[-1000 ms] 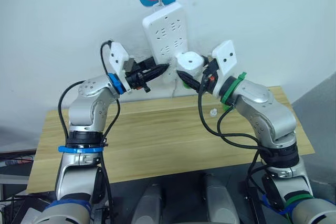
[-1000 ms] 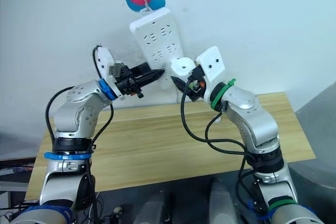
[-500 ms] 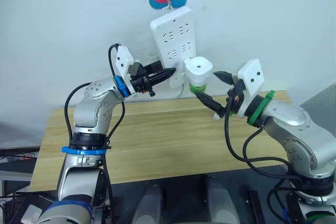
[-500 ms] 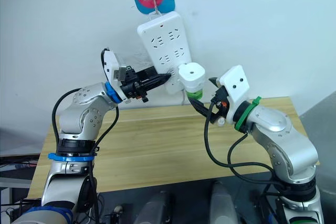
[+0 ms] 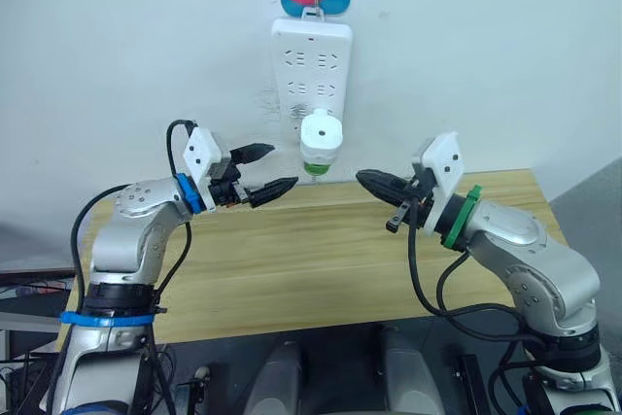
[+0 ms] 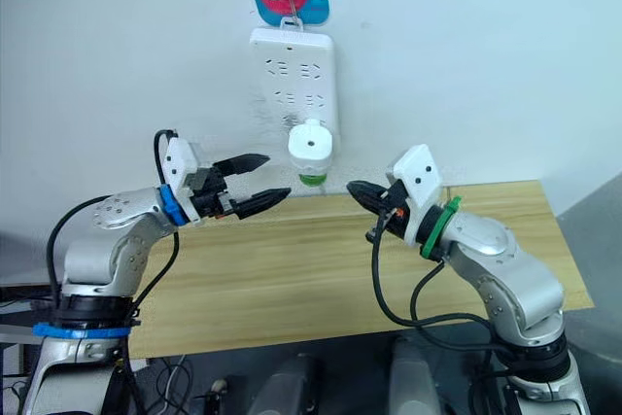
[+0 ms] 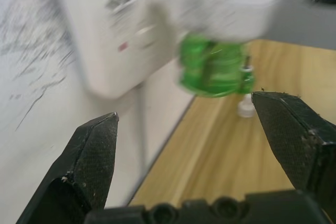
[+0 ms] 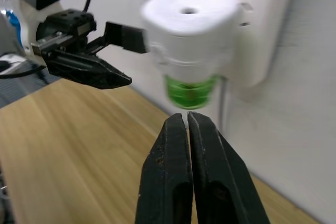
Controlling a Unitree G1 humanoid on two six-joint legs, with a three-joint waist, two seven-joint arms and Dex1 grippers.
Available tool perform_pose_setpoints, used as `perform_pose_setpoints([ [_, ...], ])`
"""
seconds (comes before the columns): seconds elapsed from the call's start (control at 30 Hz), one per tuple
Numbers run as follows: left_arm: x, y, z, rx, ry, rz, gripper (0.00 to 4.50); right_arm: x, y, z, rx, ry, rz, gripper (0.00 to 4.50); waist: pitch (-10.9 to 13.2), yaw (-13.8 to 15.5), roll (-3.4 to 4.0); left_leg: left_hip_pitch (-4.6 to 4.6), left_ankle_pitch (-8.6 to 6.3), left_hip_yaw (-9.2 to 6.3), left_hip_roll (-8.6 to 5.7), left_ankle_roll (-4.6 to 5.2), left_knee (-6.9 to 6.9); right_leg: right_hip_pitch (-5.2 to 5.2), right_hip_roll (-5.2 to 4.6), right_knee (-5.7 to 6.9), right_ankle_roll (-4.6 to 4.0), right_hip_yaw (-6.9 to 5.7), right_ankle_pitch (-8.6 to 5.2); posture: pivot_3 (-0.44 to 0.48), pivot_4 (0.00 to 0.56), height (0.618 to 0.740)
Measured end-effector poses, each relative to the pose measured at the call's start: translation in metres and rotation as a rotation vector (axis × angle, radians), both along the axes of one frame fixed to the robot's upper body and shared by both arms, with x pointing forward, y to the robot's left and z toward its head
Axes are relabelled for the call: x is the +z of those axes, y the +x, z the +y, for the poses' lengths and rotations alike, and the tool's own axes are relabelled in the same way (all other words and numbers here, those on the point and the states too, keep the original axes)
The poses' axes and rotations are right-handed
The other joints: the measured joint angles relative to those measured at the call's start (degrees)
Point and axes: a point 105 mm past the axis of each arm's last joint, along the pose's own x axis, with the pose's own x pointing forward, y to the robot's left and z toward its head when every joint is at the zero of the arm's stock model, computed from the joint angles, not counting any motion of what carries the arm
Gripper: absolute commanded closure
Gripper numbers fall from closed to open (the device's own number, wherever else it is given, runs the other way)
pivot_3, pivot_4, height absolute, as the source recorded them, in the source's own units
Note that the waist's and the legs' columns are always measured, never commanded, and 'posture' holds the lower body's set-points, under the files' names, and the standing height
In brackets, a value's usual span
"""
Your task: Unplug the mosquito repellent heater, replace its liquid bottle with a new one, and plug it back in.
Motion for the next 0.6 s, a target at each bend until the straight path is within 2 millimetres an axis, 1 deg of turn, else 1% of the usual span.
perform_pose_setpoints([
  [0.1, 0.014, -0.013, -0.003, -0.039, -0.008, -0.013, 0.0, 0.007, -0.002, 0.007, 0.047, 0.006, -0.011, 4.43, 0.0, -0.13, 0.0, 0.0, 0.0, 0.02, 0.04, 0.0, 0.03, -0.01, 0.01, 0.03, 0.0, 0.0, 0.0, 0.05, 0.255, 0.74],
  [0.17, 0.024, -0.022, -0.003, -0.059, -0.009, -0.019, 0.0, 0.015, -0.003, 0.014, 0.078, 0.018, -0.031, 4.43, 0.0, -0.3, 0.0, 0.03, 0.0, 0.03, 0.07, 0.0, 0.02, -0.01, 0.03, 0.04, 0.0, 0.01, 0.0, 0.056, 0.257, 0.74],
  [0.27, 0.028, -0.035, -0.002, -0.085, 0.039, -0.001, 0.0, 0.026, 0.001, 0.025, 0.095, 0.055, -0.048, 4.43, 0.0, -0.41, 0.01, 0.06, 0.0, 0.04, 0.08, 0.0, -0.04, -0.03, 0.05, 0.05, 0.0, 0.03, 0.0, 0.07, 0.259, 0.74],
  [0.33, 0.025, -0.041, -0.001, -0.09, 0.067, 0.027, 0.0, 0.025, 0.006, 0.028, 0.08, 0.085, -0.028, 4.43, 0.01, -0.33, 0.01, 0.06, 0.0, 0.03, 0.04, 0.0, -0.05, -0.03, 0.03, 0.03, 0.0, 0.03, 0.0, 0.071, 0.261, 0.74],
  [0.43, 0.022, -0.042, -0.001, -0.091, 0.066, 0.046, 0.0, 0.021, 0.011, 0.027, 0.064, 0.087, -0.005, 4.43, 0.01, 0.18, 0.01, 0.01, 0.0, -0.04, -0.01, 0.0, -0.03, 0.0, 0.02, -0.01, 0.0, 0.0, 0.0, 0.071, 0.261, 0.74],
  [0.6, 0.029, -0.043, -0.006, -0.11, 0.052, 0.036, 0.0, 0.015, 0.011, 0.033, 0.074, 0.06, -0.009, 4.43, 0.01, -0.05, 0.01, 0.03, 0.0, -0.01, 0.03, 0.0, -0.04, -0.01, 0.03, 0.01, 0.0, 0.0, 0.0, 0.072, 0.259, 0.74],
])
